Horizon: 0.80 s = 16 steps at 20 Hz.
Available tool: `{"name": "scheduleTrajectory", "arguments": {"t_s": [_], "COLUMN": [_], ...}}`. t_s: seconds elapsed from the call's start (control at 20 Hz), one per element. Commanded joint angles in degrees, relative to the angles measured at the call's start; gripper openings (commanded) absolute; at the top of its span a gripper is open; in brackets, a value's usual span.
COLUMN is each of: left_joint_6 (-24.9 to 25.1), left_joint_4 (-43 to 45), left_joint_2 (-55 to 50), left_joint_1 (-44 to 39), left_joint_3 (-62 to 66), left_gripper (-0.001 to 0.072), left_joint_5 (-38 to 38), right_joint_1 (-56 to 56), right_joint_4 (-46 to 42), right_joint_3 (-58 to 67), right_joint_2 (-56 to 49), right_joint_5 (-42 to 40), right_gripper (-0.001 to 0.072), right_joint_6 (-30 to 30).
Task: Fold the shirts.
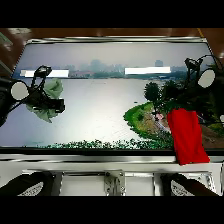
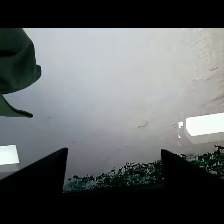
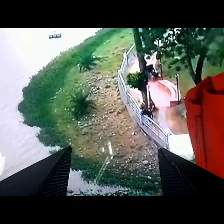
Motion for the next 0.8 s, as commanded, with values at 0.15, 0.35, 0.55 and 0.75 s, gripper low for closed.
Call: {"name": "scheduleTrajectory", "arguments": {"t_s": [0.15,0.35,0.55,0.75], "left_joint_6": [0.0,0.0,0.2,-7.8], "left_joint_4": [0.0,0.0,-1.2,7.6], "left_joint_2": [0.0,0.0,-0.3,-8.7], "left_joint_1": [0.0,-0.1,0.0,9.4], "left_joint_3": [0.0,-0.1,-0.1,5.6], "left_gripper": [0.0687,0.0688,0.0686,0.0688], "left_joint_5": [0.2,4.2,7.8,9.9], "right_joint_1": [0.1,0.1,0.1,0.1], "right_joint_4": [0.0,0.0,-0.1,-0.2], "right_joint_3": [0.1,0.0,0.0,0.0], "right_joint_2": [0.0,0.0,-0.1,-0.1], "right_joint_5": [-1.7,-2.3,-3.2,-3.5], "right_gripper": [0.0665,0.0665,0.0664,0.0664], "right_joint_6": [0.0,0.0,-2.6,-4.3]}}
